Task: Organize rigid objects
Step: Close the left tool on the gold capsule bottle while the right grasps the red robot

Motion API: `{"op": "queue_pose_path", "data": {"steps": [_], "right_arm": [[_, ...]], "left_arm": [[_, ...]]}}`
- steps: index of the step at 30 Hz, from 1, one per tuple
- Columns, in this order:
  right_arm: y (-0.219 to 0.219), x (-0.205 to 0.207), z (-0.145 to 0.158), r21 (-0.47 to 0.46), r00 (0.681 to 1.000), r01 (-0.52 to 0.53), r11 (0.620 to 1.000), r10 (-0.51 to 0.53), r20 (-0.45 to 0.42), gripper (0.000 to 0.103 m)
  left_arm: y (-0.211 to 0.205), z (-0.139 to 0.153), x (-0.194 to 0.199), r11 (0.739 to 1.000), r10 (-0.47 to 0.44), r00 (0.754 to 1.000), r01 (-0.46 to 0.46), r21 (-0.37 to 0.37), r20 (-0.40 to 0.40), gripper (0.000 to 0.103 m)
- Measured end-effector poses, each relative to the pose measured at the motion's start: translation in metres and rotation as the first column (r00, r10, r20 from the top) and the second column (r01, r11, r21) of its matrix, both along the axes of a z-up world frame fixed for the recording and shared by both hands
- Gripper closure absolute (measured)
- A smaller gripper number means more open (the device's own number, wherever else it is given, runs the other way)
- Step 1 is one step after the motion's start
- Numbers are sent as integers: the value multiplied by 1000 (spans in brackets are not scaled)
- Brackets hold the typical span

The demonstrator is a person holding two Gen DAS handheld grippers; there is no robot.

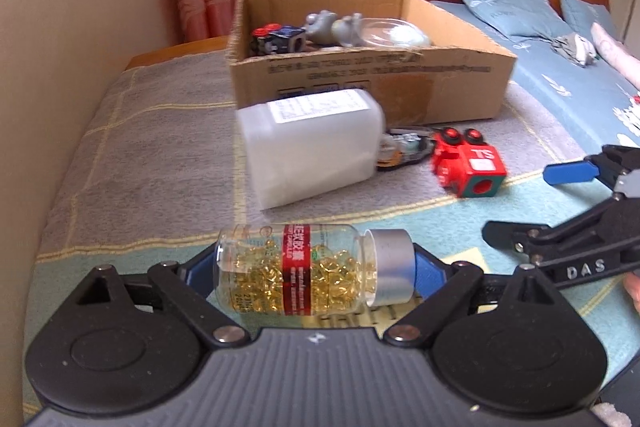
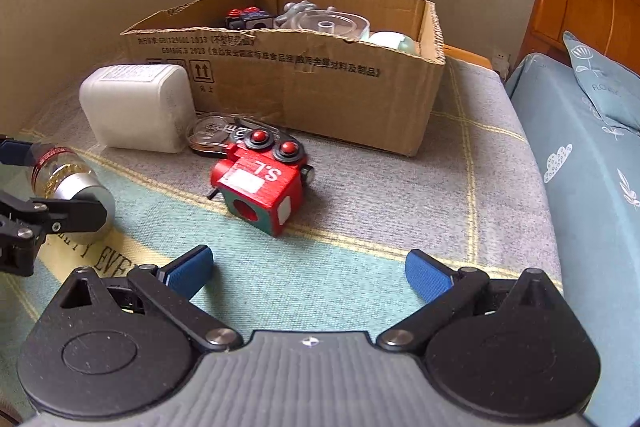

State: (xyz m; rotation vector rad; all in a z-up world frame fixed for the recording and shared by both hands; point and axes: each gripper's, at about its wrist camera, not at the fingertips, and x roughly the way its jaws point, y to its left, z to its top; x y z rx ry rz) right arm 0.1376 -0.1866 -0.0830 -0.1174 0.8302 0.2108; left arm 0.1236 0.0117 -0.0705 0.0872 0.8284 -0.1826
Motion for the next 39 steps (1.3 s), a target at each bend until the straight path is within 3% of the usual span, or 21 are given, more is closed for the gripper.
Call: {"op": "queue_pose_path", "data": {"steps": [8,14,20,25,29,39], "right_arm": [[36,7,2,8,994,-106,994,106,13,0],[51,19,2,19,992,-123,992,123,36,1],[49,29,6,10,994,-95,995,95,54,19],[47,31,8,2,995,-82,997,81,61,28],[47,30,10,-17,994,-81,997,82,70,46],[37,23,21,-48,990,-126,991,129,56,47]], "left_arm": [[39,-1,3,992,123,992,-123,7,2,10],[44,-1,4,993,118,993,-118,-2,5,10],[44,-1,4,994,110,994,-110,-10,5,10],[44,-2,6,994,109,994,-109,-17,5,10],[45,-3,5,993,116,993,-116,-20,1,10],[46,7,-2,997,78,997,-78,5,-29,10]]}}
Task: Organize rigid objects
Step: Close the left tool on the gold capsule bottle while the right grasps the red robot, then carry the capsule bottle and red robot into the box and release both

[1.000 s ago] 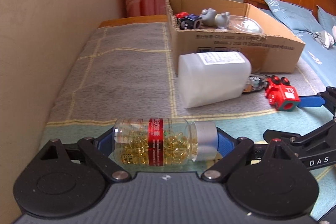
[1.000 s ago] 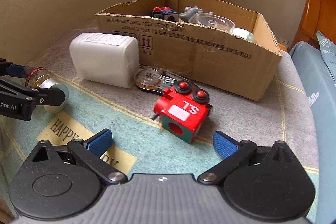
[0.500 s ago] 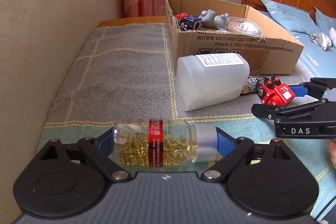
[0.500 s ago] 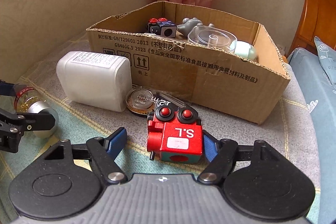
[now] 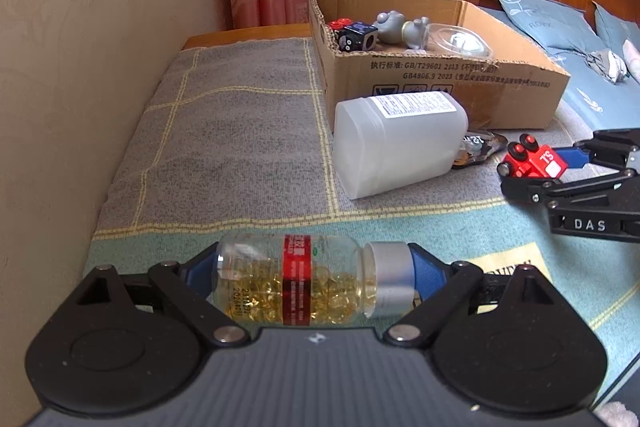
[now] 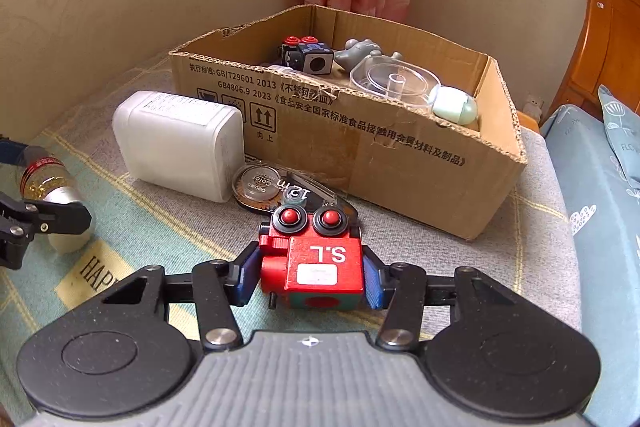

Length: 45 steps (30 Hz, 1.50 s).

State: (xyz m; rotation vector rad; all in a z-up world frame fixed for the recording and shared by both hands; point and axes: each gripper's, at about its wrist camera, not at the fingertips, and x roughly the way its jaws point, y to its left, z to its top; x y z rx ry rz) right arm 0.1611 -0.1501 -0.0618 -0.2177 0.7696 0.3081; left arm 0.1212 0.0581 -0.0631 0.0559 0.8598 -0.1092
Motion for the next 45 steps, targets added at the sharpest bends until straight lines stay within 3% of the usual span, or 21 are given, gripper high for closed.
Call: {"op": "queue_pose_path", "data": {"steps": [6,11,19,22,28,33,38,45], "right_arm": [[-14,-7,19,-25,999,-54,998,54,-1,47],[-25,-9,40,-28,994,-105,994,105,3,47],[-35,-2,76,-39,988,-147,988,149,51,47],[-38,3,86,-57,986,-143,988,147,74,47],[-47,21,97,-53,991,-106,993,110,77,47],[-51,27,100,-63,992,-84,994,90,86,47],[-54,32,100,-66,993,-81,995,86,84,47],[-57,45,99,-47,995,-74,996,77,70,47]], "left_arm": [[-6,28,-6,999,-51,999,51,5,3,10],[-19,66,5,994,-105,992,104,18,65,10],[-55,106,64,978,-202,970,192,87,133,10],[-65,114,91,977,-213,965,207,56,154,10],[-80,107,143,983,-183,974,183,15,135,10],[-81,89,163,993,-116,983,117,1,143,8],[-71,85,156,995,-86,988,92,-38,132,8],[-67,95,118,994,-108,980,111,-9,164,3]]}}
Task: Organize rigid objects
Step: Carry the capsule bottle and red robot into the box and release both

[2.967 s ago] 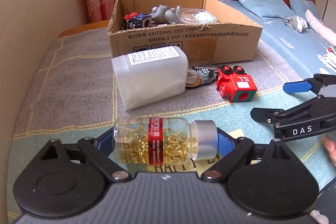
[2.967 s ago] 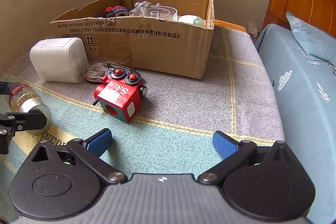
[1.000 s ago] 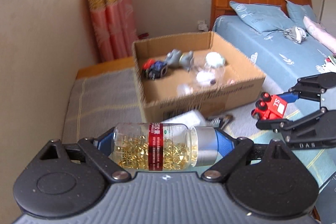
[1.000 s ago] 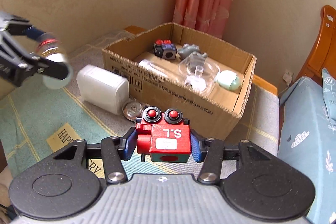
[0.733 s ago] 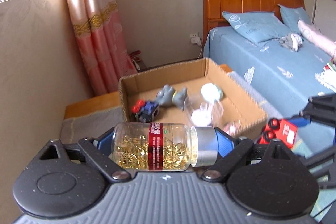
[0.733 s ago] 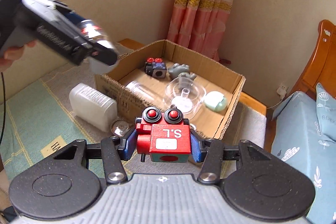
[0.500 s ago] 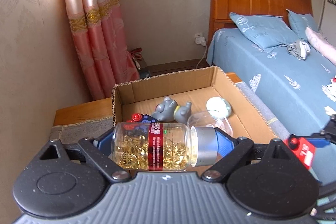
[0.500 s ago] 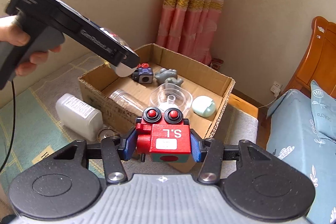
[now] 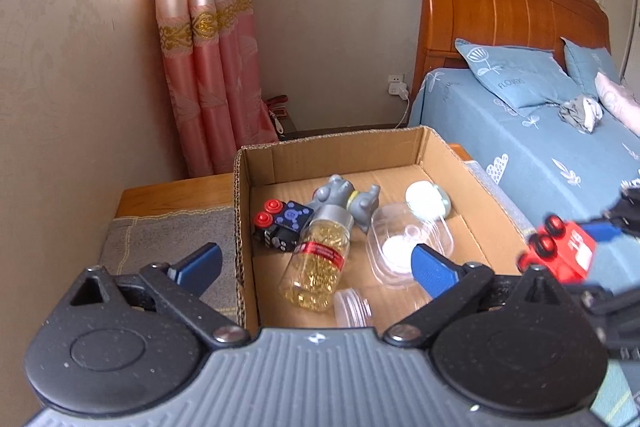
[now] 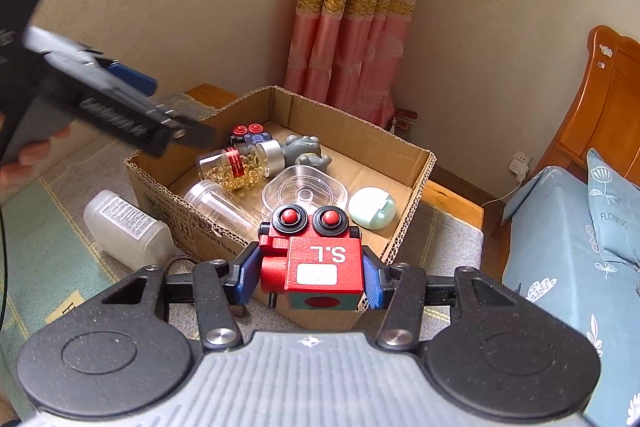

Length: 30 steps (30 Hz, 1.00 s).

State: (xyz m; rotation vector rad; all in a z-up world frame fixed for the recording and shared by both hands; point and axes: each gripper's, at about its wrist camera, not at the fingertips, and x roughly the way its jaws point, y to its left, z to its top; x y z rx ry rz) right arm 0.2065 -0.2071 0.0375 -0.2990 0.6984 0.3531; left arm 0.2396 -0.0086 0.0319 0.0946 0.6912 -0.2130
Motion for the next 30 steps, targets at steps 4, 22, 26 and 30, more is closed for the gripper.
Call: {"op": "queue_pose_path", "data": {"steps": [4,22,26,30], "right_arm": [[-2,13,1,22,1000,11,1000,-10,-19,47],[1,99,1,41,992,72,997,-67,-107,47],[2,118,-5,30,989,91,995,-87,-123,47],[5,137,-9,22,985,105,994,-101,-140,47]], "left_arm": [[-2,2,-23,999,-30,1000,30,34,0,2],[13,-14,-94,999,17,998,-19,35,59,1],[16,-13,-105,999,23,995,-27,38,97,1],[18,-12,-109,1000,13,995,-15,25,99,1]]}}
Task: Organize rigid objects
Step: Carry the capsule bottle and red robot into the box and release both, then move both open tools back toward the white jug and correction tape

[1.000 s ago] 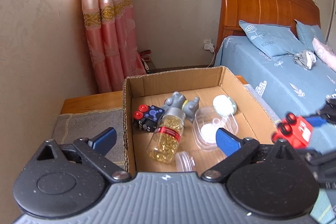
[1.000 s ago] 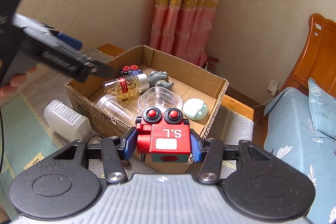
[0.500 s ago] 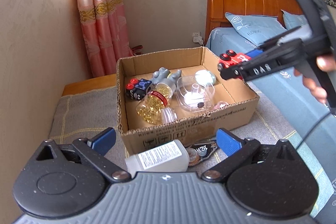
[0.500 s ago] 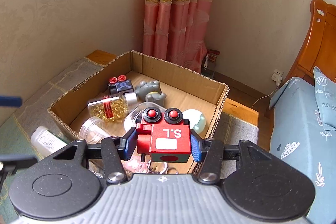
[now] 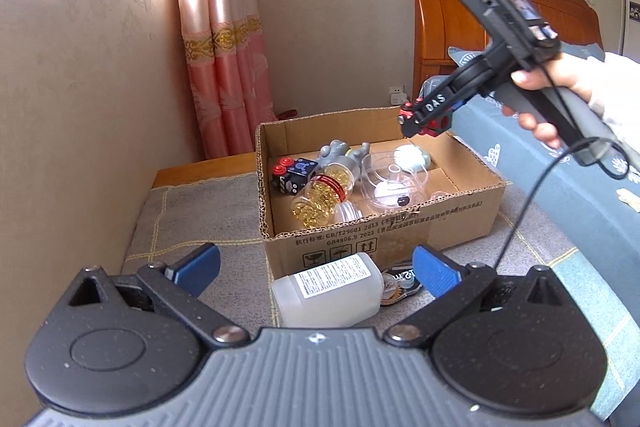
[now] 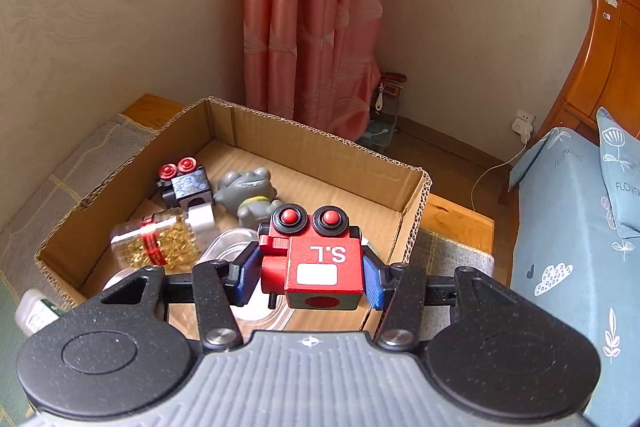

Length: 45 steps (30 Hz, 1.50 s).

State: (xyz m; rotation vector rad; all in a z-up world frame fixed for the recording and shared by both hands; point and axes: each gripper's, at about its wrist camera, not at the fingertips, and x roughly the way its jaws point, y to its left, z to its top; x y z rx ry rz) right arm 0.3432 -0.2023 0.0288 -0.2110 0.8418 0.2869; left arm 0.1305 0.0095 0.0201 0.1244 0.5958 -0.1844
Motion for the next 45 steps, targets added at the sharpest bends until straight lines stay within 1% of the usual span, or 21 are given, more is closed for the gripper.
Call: {"op": "queue_pose_path", "data": {"steps": [7,13,22,23,24,25,26,27,30,34,41,45], "right_arm": [[2,29,-2,-7,1000,17,1000,-17,-23,47],[7,54,-7,-28,999,34,999,-35,-40,47],[18,86,-29,-66,994,60,996,-66,-92,46],[19,88,-31,-71,993,65,995,-72,-95,44],[20,88,-31,-73,993,70,995,-77,-87,30],[21,87,-30,-74,993,77,994,-83,-79,20],[20,85,-28,-69,994,82,994,-86,-69,3],[19,81,-25,-55,995,81,995,-83,-50,0],[14,70,-15,-17,996,81,997,-82,-37,0],[7,50,-2,-4,996,91,996,-91,-21,0],[-3,7,12,18,997,81,997,-80,-4,0],[-7,-21,16,20,995,95,995,-95,5,0]], "left_arm": [[6,1,1,1000,17,1000,-17,-20,-1,1],[9,-4,1,999,14,1000,-14,-39,-20,1],[13,-6,-1,999,27,999,-29,-44,-31,1],[14,-6,-1,999,30,999,-31,-45,-31,1],[14,-6,-1,998,34,999,-35,-44,-33,1],[15,-6,-2,998,38,999,-39,-42,-35,1],[15,-6,-2,998,40,998,-42,-43,-37,1],[16,-6,-2,998,43,998,-45,-45,-39,1],[18,-5,-2,997,48,998,-51,-57,-39,1],[19,-4,-3,995,63,997,-66,-68,-44,1],[18,-3,-8,995,83,995,-86,-53,-51,1],[20,-6,-8,992,111,991,-114,-47,-71,1]]}}
